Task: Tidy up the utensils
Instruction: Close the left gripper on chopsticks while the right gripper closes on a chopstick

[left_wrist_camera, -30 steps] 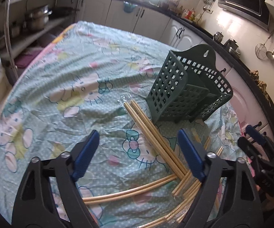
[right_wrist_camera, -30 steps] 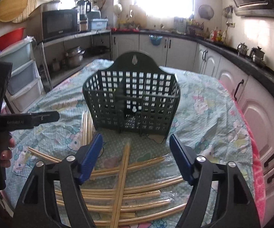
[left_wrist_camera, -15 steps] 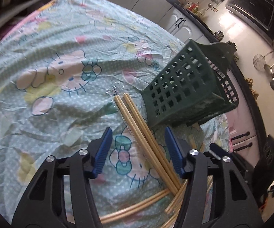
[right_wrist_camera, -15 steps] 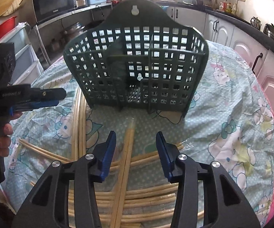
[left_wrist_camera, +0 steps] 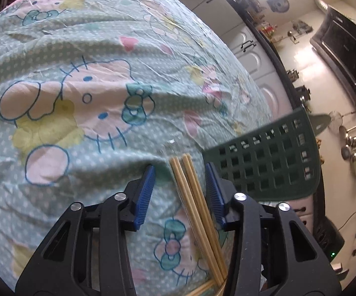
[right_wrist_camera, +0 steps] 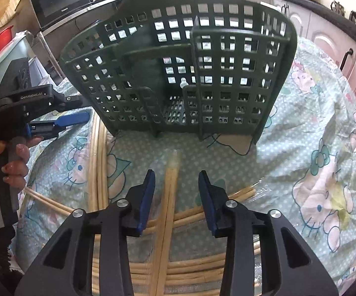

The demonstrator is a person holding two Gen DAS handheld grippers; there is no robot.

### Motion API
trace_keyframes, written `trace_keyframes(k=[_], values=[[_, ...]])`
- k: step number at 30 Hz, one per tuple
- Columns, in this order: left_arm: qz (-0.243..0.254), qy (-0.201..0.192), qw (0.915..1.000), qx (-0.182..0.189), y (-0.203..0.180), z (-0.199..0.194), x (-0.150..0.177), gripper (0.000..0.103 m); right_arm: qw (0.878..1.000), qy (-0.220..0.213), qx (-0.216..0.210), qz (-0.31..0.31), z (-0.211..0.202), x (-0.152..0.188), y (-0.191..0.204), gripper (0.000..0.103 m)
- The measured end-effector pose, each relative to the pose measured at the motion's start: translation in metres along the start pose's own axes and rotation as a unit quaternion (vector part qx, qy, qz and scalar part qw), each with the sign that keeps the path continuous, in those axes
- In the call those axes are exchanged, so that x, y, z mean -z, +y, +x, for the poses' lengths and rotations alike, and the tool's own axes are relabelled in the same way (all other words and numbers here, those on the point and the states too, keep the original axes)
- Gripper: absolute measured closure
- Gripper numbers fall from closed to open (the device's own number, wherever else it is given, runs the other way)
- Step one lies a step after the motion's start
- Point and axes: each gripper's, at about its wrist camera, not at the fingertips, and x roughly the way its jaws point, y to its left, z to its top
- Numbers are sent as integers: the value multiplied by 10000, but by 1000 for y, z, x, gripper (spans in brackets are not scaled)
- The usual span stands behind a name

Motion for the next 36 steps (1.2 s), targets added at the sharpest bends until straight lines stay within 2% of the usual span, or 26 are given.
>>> trace_keyframes(k=[6, 13, 16, 20, 23, 28, 36], values=[[-128, -90, 9999, 57, 10, 3, -7, 85, 9995, 169, -148, 201, 11, -3, -7, 78], [-124, -112, 9997, 155, 13, 8, -13, 85, 9991, 256, -212, 279, 13, -14, -11, 89], [-53, -137, 9998, 132, 11, 10, -14, 86, 9989, 254, -277, 294, 12, -20, -10, 91], [92, -137, 9999, 19, 7, 13, -16, 97, 9988, 206, -315, 299, 10, -24, -3, 91], [129, -131, 9998, 18, 8, 13, -17, 101, 9989, 159, -343, 295, 5, -22, 1, 91], [320, -224, 9992, 30, 5, 2, -17, 103, 9990, 98, -374, 202, -4, -20, 7, 91], [745, -645, 9951, 58, -6, -40, -15, 103, 9986, -65, -516, -25, -22, -22, 24, 91]])
